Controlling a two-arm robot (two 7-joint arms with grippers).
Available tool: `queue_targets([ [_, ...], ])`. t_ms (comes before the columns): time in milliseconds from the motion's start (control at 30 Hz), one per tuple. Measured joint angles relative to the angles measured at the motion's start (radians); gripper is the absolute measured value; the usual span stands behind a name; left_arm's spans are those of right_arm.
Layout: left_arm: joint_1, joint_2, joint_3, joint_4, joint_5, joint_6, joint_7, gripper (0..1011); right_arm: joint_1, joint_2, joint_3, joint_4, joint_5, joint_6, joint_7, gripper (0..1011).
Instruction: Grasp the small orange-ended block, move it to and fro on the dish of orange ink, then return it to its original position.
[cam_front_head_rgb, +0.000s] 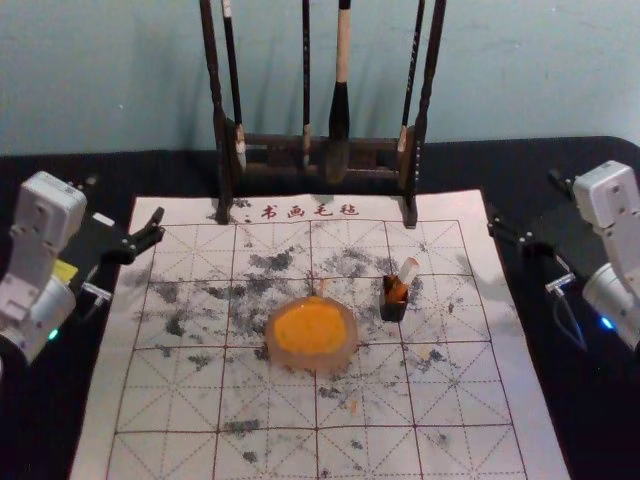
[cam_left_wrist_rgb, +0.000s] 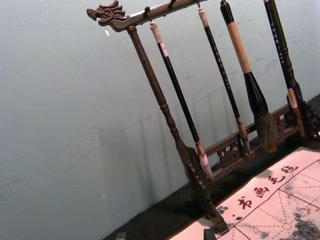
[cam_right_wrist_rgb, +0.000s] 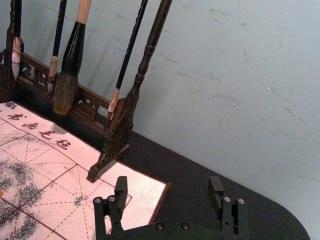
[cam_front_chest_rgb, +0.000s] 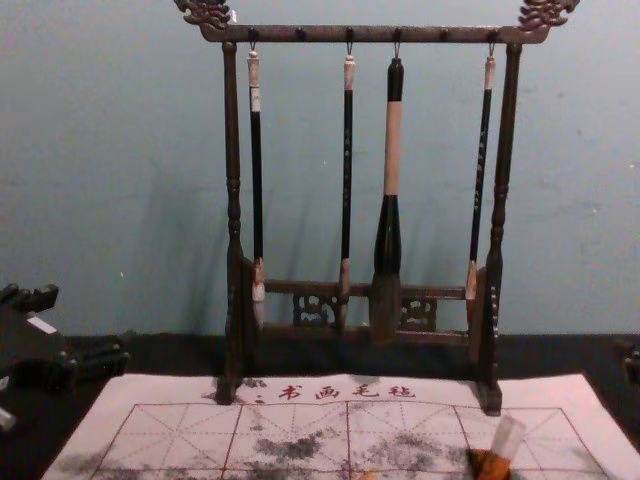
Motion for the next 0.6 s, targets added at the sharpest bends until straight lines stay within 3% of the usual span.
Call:
queue_targets([
  [500,0.000,0.000,0.000,0.000,0.000,0.000,0.000,1001,0.000,0.000,0.000,0.000,0.000,0.000,0.000,1000],
  [600,0.000,0.000,0.000,0.000,0.000,0.000,0.000,1001,-0.018,-0.002,0.015,-0.019,0.018,0.022,0.011,1002],
])
